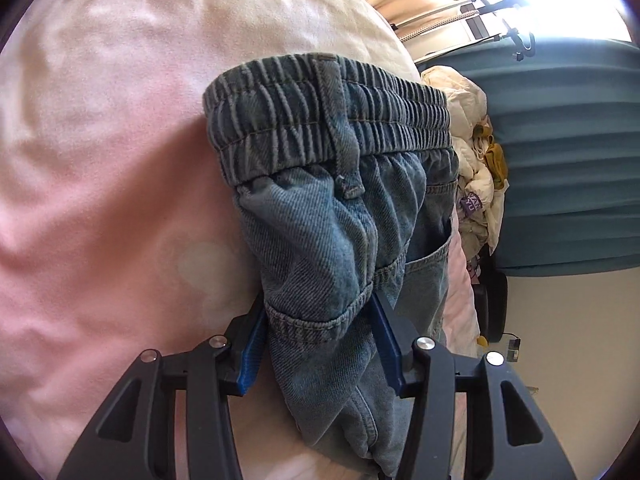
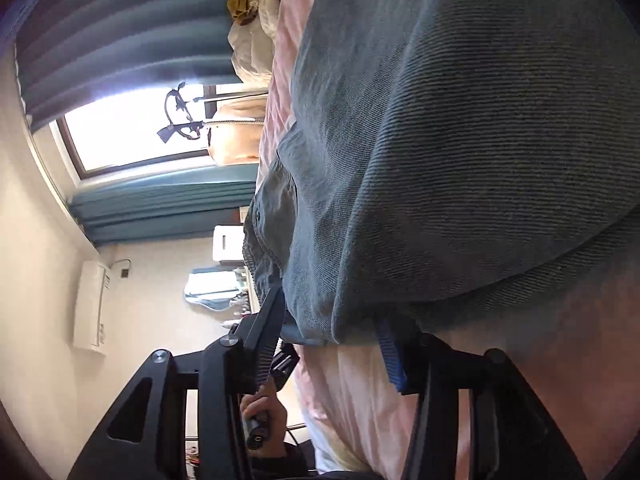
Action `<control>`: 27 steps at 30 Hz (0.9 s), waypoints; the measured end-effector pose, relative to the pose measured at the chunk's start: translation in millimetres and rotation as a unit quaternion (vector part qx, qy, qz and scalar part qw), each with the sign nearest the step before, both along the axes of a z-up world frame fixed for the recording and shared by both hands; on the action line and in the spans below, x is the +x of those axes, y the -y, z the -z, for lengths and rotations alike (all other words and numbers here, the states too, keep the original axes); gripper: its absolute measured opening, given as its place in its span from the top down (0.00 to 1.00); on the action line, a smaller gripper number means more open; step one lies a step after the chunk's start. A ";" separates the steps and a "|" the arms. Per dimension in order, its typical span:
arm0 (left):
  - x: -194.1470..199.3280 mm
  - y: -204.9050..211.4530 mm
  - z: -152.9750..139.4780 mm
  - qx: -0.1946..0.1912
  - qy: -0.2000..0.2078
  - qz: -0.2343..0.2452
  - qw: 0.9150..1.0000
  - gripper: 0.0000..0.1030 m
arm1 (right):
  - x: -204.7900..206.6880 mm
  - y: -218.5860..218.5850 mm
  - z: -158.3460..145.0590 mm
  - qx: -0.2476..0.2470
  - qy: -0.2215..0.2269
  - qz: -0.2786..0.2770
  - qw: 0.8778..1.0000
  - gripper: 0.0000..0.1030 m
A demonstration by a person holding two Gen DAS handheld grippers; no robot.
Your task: Fold clothes
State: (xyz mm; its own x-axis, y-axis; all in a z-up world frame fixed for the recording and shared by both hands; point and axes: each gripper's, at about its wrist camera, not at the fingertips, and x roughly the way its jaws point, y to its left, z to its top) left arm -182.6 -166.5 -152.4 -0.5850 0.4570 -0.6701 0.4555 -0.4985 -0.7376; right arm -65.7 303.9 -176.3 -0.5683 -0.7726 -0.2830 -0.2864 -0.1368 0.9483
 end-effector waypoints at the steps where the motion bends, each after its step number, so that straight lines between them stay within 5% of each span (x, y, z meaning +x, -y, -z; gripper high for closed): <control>1: -1.6 0.5 0.7 0.006 -0.005 -0.004 1.000 0.52 | -2.6 -1.3 2.9 -0.009 0.000 0.001 1.000 0.55; 3: -3.6 1.2 0.6 0.008 -0.023 -0.005 1.000 0.52 | -9.8 -2.2 3.4 -0.001 -0.008 -0.002 1.000 0.55; 5: -4.7 0.4 -0.9 0.004 -0.041 -0.005 0.999 0.65 | -15.3 -1.5 1.4 0.022 -0.015 -0.006 1.000 0.64; 7: -3.6 0.9 -1.1 0.006 -0.057 -0.006 0.998 0.75 | -16.2 1.0 -4.4 0.041 -0.022 -0.008 0.999 0.91; 10: 0.6 9.6 -2.4 0.045 -0.095 -0.009 0.994 0.87 | -12.8 1.8 -20.2 0.061 -0.043 -0.014 0.997 0.96; 15: 18.9 30.1 -8.2 0.135 -0.151 -0.013 0.979 0.88 | -4.4 3.1 -66.9 0.114 -0.077 -0.034 0.990 0.97; 21: 32.8 43.4 7.0 0.072 -0.063 0.011 0.995 0.89 | 0.0 13.9 -59.2 0.171 -0.042 -0.067 0.982 0.97; 24: 30.2 42.9 11.6 0.050 -0.042 0.025 0.998 0.88 | -4.0 19.2 -26.2 0.201 0.006 -0.086 0.976 0.97; 27: 34.1 31.5 -5.9 -0.015 -0.051 0.032 0.998 0.80 | -10.8 29.1 -17.1 0.260 0.012 -0.107 0.959 0.97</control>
State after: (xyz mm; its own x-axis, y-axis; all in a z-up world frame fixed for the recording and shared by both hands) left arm -148.5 -198.1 -146.5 -0.6202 0.4772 -0.6226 0.3455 -0.5464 -0.7630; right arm -76.6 274.8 -159.3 -0.4010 -0.6209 -0.6736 -0.2200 -0.6485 0.7287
